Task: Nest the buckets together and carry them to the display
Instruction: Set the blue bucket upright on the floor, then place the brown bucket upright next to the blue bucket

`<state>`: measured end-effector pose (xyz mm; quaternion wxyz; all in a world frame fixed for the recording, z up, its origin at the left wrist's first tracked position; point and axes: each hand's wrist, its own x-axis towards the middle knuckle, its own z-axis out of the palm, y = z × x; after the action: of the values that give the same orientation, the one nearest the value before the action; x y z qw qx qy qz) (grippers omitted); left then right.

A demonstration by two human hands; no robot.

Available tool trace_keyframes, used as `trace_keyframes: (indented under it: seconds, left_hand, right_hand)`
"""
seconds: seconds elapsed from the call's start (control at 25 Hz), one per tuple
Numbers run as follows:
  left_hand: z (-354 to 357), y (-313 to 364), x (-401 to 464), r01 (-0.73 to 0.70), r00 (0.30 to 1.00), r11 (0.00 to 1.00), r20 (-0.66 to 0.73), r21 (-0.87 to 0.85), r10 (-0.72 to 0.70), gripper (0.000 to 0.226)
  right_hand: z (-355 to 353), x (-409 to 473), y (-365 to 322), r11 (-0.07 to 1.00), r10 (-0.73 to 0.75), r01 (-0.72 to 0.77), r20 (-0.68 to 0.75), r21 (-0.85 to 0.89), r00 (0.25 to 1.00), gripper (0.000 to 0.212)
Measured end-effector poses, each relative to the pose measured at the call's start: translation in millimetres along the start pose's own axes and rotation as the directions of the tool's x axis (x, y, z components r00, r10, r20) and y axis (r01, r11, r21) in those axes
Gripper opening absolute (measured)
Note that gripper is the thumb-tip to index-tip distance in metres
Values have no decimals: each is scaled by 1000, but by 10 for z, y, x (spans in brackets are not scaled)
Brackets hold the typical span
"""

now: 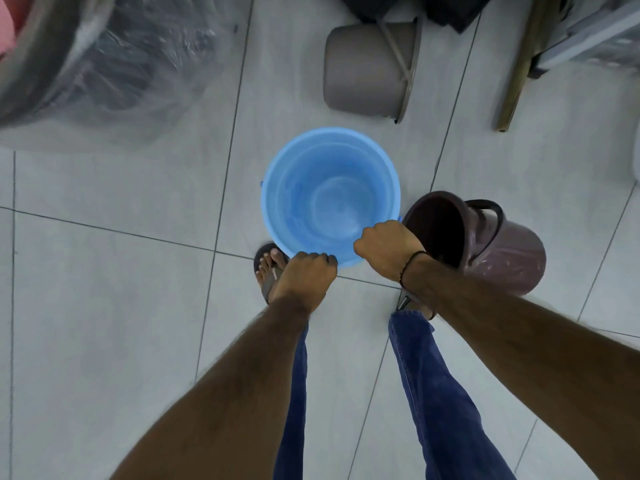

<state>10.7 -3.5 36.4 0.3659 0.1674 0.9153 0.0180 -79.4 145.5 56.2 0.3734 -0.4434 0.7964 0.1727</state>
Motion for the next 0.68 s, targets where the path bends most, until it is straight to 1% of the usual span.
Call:
trace_keyframes:
  seconds: [0.12,0.2,0.28,0.36,0.4,0.44,0.48,0.52,0.56,0.6,0.64,0.68]
  left_hand:
    - [289,287,122,16,1000,1000,-15,19,-16,34]
    - [369,426,148,58,998,998,-30,-2,-58,35]
    - [375,572,138,142,989,989,-39,-51,-144,42]
    - [274,761,90,213,973,969,-64,-126,-222,54]
    - [215,887,87,200,971,961,-93,-189,-220,57]
    - [174,1002,98,161,973,951,-119,-264,-198,57]
    - [77,1208,135,109,973,932,-153,-346,-171,56]
    - [-3,1435,201,73,971,897,-173,-436,-164,55]
    - [-42,1641,288,68,969,839,-166,-540,-185,54]
    - [-57,1840,395,88,968,754,-122,-650,-218,55]
    - [-47,2045,530,131,966,642,-47,-756,-253,55]
    - [-22,2226,670,193,959,516,50,-835,-278,56]
  right_hand:
    - [370,-23,-9,1000,26,-26,27,17,999,22]
    - [577,-94,25,998,43,-44,4,54,999,25]
    - [680,-261,141,993,49,-39,-96,107,994,31]
    - [706,-506,367,988,93,-71,-165,134,982,33]
    - [705,-617,506,987,108,-84,-180,136,978,32]
    - [714,-671,626,986,121,-100,-160,134,980,33]
    - [721,-790,805,989,113,-102,-107,107,988,34]
    - [747,-885,980,996,87,-86,-48,30,995,35]
    - [780,-912,1118,995,46,-46,-4,-87,999,35]
    - [812,-906,1236,977,-4,9,26,-211,1000,36]
    - [868,-888,1338,946,-66,82,62,-314,996,37]
    - [943,-846,1419,911,-134,164,104,-378,986,43]
